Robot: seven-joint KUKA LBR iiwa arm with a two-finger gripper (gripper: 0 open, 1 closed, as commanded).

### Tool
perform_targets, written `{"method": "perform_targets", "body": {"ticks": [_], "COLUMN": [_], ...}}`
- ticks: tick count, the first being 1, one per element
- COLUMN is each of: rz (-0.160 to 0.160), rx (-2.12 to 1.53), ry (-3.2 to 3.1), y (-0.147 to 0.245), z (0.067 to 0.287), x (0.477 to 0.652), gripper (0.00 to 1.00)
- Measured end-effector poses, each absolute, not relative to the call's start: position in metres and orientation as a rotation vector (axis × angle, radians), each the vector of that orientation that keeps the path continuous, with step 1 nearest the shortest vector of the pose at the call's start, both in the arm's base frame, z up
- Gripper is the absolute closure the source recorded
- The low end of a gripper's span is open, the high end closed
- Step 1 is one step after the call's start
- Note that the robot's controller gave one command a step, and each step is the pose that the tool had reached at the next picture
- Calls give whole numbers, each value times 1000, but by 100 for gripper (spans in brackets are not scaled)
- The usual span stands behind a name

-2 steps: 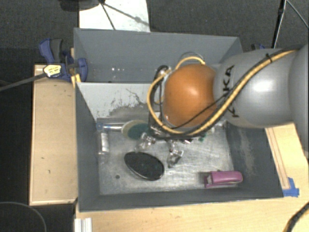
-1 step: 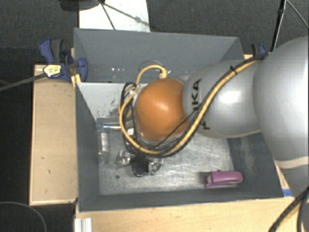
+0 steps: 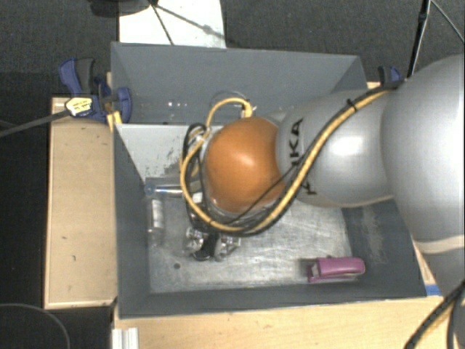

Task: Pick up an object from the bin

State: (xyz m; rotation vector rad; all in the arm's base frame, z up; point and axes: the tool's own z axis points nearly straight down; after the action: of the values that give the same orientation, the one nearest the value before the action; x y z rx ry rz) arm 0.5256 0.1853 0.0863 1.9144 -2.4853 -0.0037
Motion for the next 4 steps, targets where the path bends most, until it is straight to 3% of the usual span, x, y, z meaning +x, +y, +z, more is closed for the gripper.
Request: {"method": "perform_targets", "body": {"ticks": [1, 2, 3, 4], "rz": [3, -2, -4, 3], "rx": [1919, 1909, 2188, 2440], "ry": [-2501, -2498, -2253, -1989], "y": [205, 204, 194, 185], "z": [229, 224, 78, 175], "x": [527, 525, 584, 540], "gripper": [100, 0, 0, 0]}}
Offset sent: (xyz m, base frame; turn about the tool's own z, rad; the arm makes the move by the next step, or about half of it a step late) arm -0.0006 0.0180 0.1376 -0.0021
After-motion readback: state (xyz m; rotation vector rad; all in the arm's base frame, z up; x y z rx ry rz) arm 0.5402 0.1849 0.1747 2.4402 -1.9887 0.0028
